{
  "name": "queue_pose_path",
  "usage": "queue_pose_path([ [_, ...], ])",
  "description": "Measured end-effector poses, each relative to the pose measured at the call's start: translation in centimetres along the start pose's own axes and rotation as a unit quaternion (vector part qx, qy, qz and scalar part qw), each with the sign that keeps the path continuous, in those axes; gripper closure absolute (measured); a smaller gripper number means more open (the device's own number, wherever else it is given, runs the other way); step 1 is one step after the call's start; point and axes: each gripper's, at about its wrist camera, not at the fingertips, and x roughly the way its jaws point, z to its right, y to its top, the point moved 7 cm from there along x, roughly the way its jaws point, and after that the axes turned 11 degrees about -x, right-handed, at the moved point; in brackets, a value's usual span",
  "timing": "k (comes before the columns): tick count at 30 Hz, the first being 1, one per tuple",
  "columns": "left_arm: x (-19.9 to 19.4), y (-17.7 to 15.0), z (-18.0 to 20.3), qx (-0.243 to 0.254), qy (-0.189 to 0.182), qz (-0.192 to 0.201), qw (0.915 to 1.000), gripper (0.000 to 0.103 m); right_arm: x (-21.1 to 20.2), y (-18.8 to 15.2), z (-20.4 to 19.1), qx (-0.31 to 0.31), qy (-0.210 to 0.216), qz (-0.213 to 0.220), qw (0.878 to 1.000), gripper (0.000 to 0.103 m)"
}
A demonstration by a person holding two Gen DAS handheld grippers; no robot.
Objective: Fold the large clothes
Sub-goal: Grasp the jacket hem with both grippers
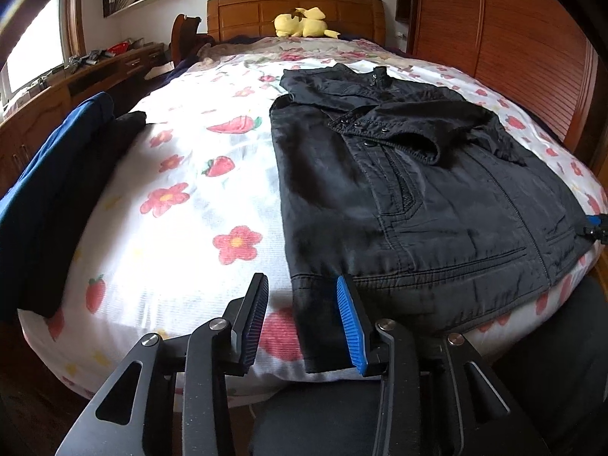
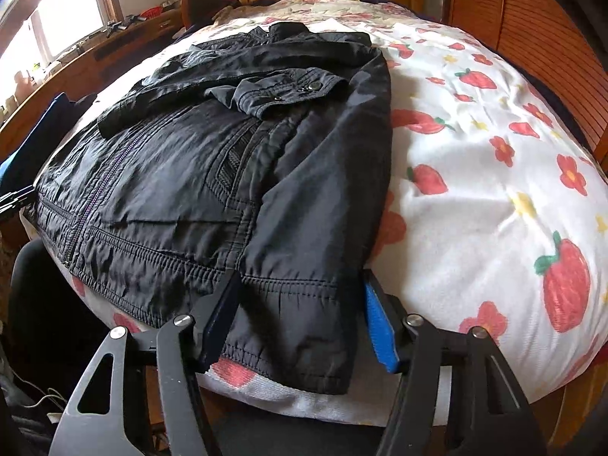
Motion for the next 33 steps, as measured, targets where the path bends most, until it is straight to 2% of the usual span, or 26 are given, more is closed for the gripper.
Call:
queue_pose_path([
  [2,0.1,-0.1,0.2,-0.001,-0.001,0.0,1.0,0.064,-0.2,0.2,-0.1,-0.003,-0.001,0.001,1.0,0.048],
  [3,0.2,0.0,0.1,-0.001,-0.002,-0.001,1.0,0.064,-0.4,0.4,-0.3,-0.008,-0.002,0.004,1.0,0.058],
  [4,0.2,0.0,0.1,-0.002,-0.003,-0.001,1.0,0.063,-0.6,0.6,-0.5,-0.015,-0.003,0.009,1.0,0.065],
  [6,0.3,0.0,0.0,-0.005,-0.005,-0.001,1.0,0.063,-1.4,1.3,-0.9,-0.022,-0.003,0.029,0.999,0.073],
  [10,0.3,-0.2,0.0,-0.006,-0.005,0.001,1.0,0.062,-1.9,1.9,-1.1,-0.011,0.008,0.049,0.999,0.075],
  [21,-0.6,-1.8,-0.3,-0.018,-0.023,-0.005,0.9996,0.06,-0.4,0.6,-0.1,0.012,0.008,0.025,1.0,0.075],
  [25,-0.7,-1.8,0.1,-0.013,-0.026,-0.004,0.9996,0.06,0.1,0.3,0.0,0.007,0.008,0.026,1.0,0.072],
  [26,-0.7,-1.8,0.3,-0.01,-0.033,-0.006,0.9994,0.063,0.2,0.3,0.1,0.012,0.012,0.025,1.0,0.072],
  [30,-1.2,-1.5,0.9,0.003,-0.032,0.001,0.9995,0.092,0.3,0.4,0.3,0.017,0.02,0.018,1.0,0.071],
  [33,-2.4,-0.4,1.4,-0.002,-0.043,0.02,0.9989,0.097,-0.7,1.2,-0.3,-0.006,0.009,0.04,0.999,0.078],
])
